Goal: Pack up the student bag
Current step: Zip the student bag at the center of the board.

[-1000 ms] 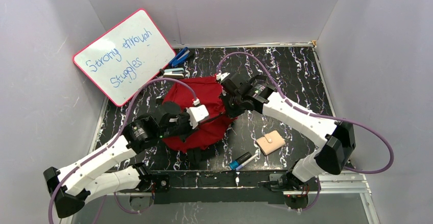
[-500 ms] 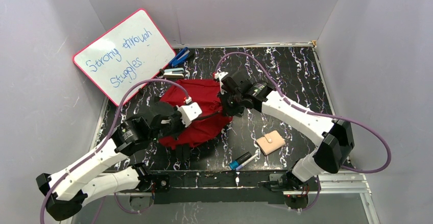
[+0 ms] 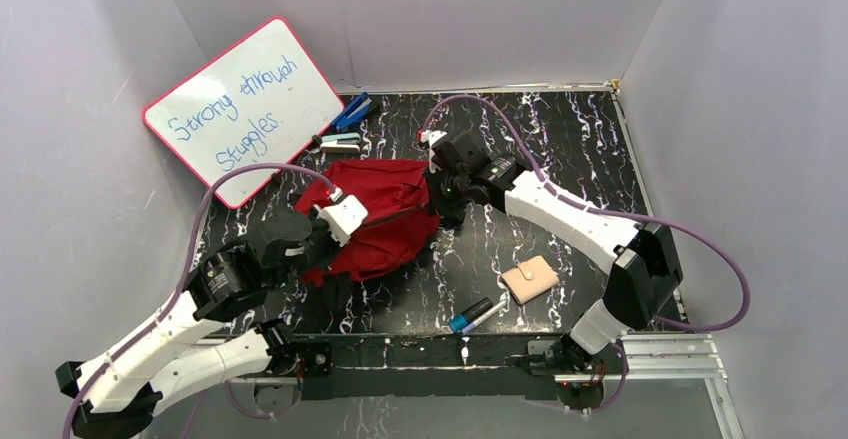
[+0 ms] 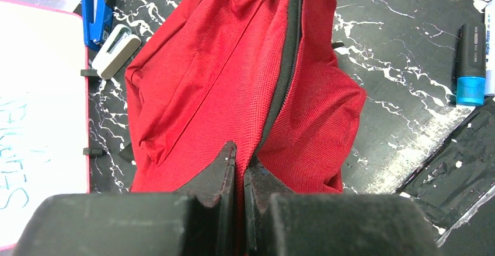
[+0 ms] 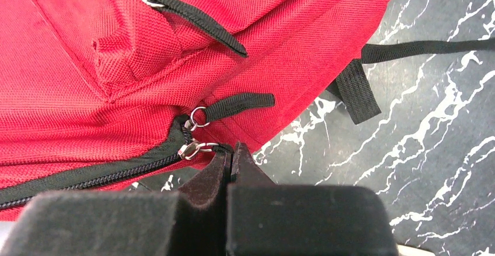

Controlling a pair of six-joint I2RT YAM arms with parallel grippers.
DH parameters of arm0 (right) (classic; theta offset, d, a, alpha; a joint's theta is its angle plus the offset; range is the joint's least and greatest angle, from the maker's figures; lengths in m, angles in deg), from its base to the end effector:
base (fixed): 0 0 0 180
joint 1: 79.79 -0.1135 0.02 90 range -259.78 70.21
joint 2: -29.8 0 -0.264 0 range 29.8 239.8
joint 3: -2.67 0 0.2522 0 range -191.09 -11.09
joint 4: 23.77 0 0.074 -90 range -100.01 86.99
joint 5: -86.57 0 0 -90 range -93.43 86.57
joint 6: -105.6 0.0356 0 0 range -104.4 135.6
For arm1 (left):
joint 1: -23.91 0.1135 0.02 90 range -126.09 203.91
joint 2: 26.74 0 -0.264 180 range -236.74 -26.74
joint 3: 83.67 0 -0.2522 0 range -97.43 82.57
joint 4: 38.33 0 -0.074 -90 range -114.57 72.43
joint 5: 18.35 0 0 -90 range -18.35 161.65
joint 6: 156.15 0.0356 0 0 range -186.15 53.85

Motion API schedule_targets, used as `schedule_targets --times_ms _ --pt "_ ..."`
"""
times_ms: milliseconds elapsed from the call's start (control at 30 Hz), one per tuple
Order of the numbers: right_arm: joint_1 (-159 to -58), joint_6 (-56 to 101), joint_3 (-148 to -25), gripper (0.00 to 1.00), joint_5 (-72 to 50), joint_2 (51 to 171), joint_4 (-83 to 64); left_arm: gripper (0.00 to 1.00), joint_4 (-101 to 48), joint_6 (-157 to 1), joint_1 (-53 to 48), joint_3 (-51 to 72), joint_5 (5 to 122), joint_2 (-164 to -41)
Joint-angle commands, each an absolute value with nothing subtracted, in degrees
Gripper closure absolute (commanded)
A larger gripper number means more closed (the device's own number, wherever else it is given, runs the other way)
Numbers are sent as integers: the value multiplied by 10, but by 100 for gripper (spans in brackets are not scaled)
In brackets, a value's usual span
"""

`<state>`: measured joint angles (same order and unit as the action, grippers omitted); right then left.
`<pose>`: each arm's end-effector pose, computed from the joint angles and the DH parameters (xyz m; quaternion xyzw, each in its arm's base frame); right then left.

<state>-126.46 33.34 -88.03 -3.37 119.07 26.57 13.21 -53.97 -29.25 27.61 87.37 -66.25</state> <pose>0.2339 0.2479 0.3012 -0.2337 0.9068 0.1866 0.2972 0.0896 -0.1035 0.3634 0.3801 0.7338 -0.0867 0.5564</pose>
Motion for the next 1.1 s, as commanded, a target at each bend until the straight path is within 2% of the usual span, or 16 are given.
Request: schedule_targets --times_ms 0,67,167,233,300,467,667,900,1067 --pt "-1188 294 -895 100 149 1232 330 100 129 -532 -287 233 950 -603" --pt "-1187 281 -901 100 112 1221 306 97 130 -526 -286 239 913 -607" --pt "-1188 248 -880 100 11 1185 258 56 120 -538 -286 253 820 -619" --pt "-1188 221 -864 100 -81 1161 246 24 101 -553 -286 272 764 -632" --pt "-1191 208 -843 100 -151 1143 245 11 78 -563 -287 293 699 -653" --pt "-1222 200 -800 100 -218 1115 271 8 -18 -607 -286 336 608 -718" --pt "-1266 238 -768 100 -272 1102 266 7 -170 -653 -286 387 604 -786" --pt "-1301 291 -737 100 -322 1088 195 7 -195 -658 -299 386 596 -846" --pt "-1300 314 -729 100 -269 1081 185 6 -186 -665 -307 411 573 -844"
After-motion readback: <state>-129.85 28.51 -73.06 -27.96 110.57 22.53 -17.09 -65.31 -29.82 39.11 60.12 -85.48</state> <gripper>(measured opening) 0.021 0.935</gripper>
